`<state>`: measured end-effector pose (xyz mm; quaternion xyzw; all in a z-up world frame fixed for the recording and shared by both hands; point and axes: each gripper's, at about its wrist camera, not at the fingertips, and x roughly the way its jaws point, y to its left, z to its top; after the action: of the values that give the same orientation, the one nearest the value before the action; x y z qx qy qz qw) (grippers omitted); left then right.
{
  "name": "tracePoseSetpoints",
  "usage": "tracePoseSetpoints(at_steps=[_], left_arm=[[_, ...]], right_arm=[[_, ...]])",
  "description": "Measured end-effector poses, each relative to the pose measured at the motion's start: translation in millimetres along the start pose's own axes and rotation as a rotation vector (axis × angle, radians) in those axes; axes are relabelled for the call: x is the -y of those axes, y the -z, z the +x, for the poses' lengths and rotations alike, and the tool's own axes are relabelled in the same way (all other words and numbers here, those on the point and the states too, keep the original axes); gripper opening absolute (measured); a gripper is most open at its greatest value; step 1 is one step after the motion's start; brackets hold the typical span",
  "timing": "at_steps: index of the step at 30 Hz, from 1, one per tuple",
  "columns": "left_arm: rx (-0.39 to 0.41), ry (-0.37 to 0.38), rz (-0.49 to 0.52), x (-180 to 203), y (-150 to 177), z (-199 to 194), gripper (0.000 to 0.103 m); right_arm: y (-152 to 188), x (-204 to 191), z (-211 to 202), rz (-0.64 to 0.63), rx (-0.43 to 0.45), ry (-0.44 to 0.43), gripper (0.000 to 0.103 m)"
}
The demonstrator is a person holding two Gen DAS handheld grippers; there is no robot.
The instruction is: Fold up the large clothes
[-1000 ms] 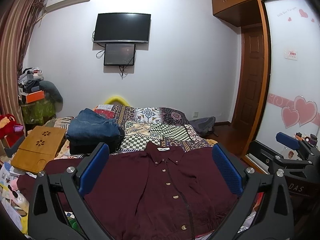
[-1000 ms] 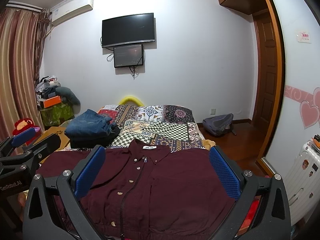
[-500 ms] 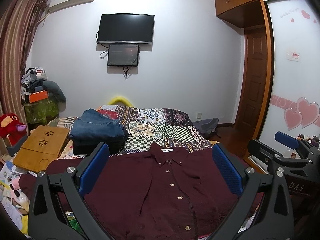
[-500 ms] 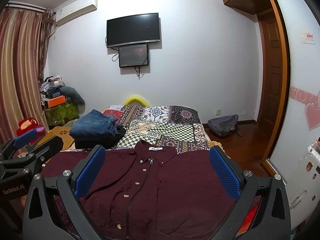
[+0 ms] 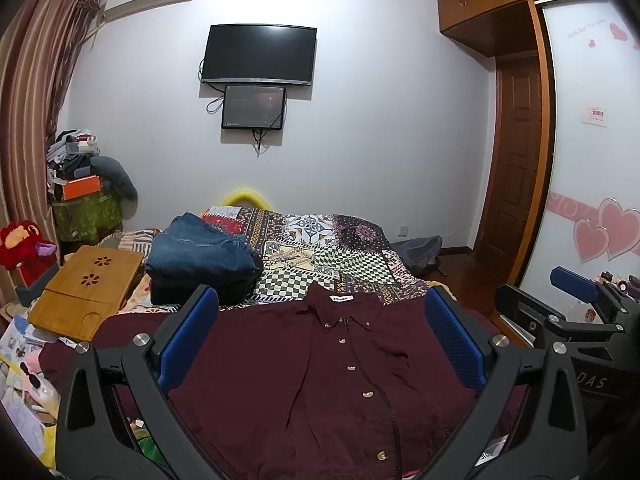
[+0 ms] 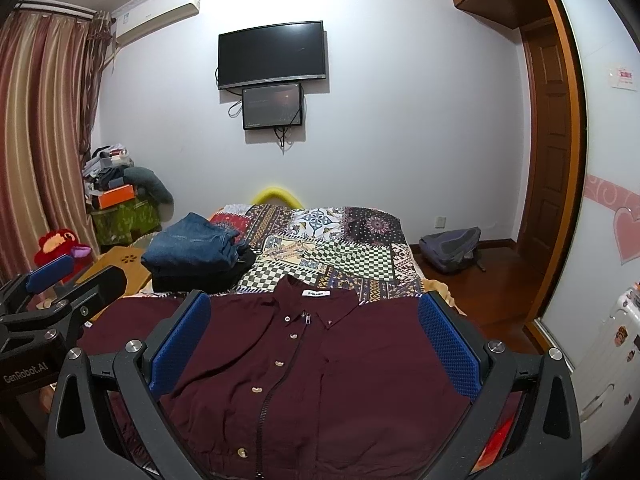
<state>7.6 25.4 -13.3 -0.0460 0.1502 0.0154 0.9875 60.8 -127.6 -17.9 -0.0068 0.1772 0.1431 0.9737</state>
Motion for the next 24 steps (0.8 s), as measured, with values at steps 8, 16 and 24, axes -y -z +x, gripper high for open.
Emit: tracePoseSetpoints(at_steps=[8, 16, 24], left_arm=[[-0.002, 0.002, -0.002, -0.4, 1.2, 0.1, 0.103], [-0.002, 0.003, -0.004, -1.0, 1.5, -0.2, 0.103], [0.000, 0.003, -0.005, -2.6, 0.8, -0.4, 0.103]], right_arm=[[-1.0, -2.0, 1.1, -0.002, -0.002, 0.003, 0.103], [-1.4, -1.0, 1.3, -0.005, -0.001, 0.003, 0.103], [-1.0, 0.7, 3.4, -0.002, -0.003, 0.003, 0.103]])
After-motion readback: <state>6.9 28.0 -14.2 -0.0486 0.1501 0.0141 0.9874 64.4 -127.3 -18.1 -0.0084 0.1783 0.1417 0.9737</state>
